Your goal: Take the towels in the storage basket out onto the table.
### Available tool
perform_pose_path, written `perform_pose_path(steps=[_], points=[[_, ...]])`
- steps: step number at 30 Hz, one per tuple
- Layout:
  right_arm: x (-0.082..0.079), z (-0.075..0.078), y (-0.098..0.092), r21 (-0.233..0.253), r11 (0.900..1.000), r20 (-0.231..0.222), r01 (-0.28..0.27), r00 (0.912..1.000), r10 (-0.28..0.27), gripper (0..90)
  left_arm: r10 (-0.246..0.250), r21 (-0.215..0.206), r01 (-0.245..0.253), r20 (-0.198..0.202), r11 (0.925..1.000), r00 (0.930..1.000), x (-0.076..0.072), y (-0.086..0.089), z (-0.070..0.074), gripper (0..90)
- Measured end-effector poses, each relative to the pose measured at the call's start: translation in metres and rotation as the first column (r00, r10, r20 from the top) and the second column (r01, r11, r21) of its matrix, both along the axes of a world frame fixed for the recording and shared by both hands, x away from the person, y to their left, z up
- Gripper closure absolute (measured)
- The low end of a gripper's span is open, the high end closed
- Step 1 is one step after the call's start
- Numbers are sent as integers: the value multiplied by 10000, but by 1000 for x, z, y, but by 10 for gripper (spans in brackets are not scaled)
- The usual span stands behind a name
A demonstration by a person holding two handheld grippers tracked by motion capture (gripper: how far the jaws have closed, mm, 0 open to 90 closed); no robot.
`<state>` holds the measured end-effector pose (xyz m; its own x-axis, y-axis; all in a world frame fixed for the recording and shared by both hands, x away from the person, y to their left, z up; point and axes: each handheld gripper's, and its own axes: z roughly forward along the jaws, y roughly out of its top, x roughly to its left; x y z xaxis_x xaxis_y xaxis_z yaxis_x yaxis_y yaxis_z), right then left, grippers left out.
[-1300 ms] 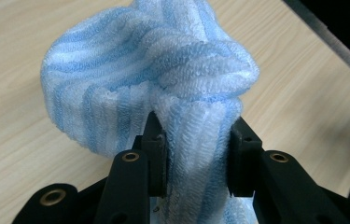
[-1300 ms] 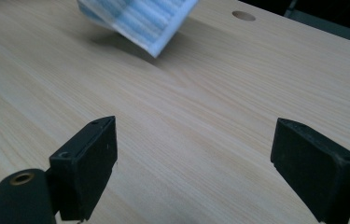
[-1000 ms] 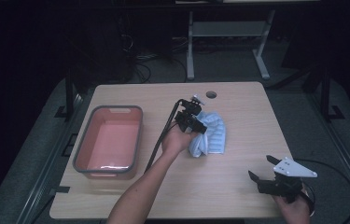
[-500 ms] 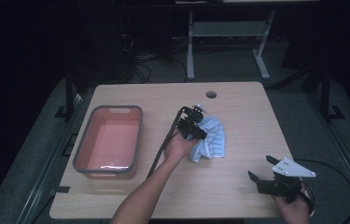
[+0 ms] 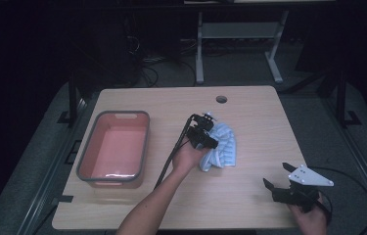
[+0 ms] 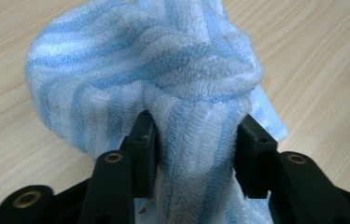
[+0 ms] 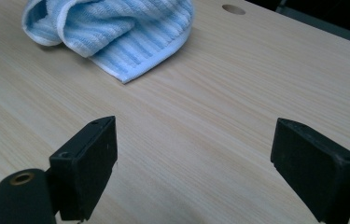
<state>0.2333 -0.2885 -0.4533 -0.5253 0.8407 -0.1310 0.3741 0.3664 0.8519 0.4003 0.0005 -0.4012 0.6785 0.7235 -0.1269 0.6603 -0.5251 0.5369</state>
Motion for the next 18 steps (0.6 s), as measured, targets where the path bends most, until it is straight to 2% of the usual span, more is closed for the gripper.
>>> perform_pose_path(steps=[6,7,10,12,15,18], points=[[-1,0,-1,20,10000,24,98,9999,-98,142,-106,-251,107,56,9996,9999,-5,2,4,412],[-1,0,-2,147,9998,-96,93,9999,-91,142,-123,-328,124,51,9994,9999,-7,3,4,395],[-2,1,-3,33,9999,29,151,9999,-151,142,-122,-519,128,130,9986,9998,-11,7,6,348],[-2,1,-3,51,9999,19,133,9999,-133,141,-93,-747,102,119,9972,9999,-13,11,7,332],[-2,2,-2,96,9998,28,161,9999,-161,142,-274,-804,291,222,9963,9994,-15,17,11,310],[-2,4,-1,-24,9999,99,127,9999,-127,142,-186,-1092,218,297,9938,9994,-19,23,14,305]])
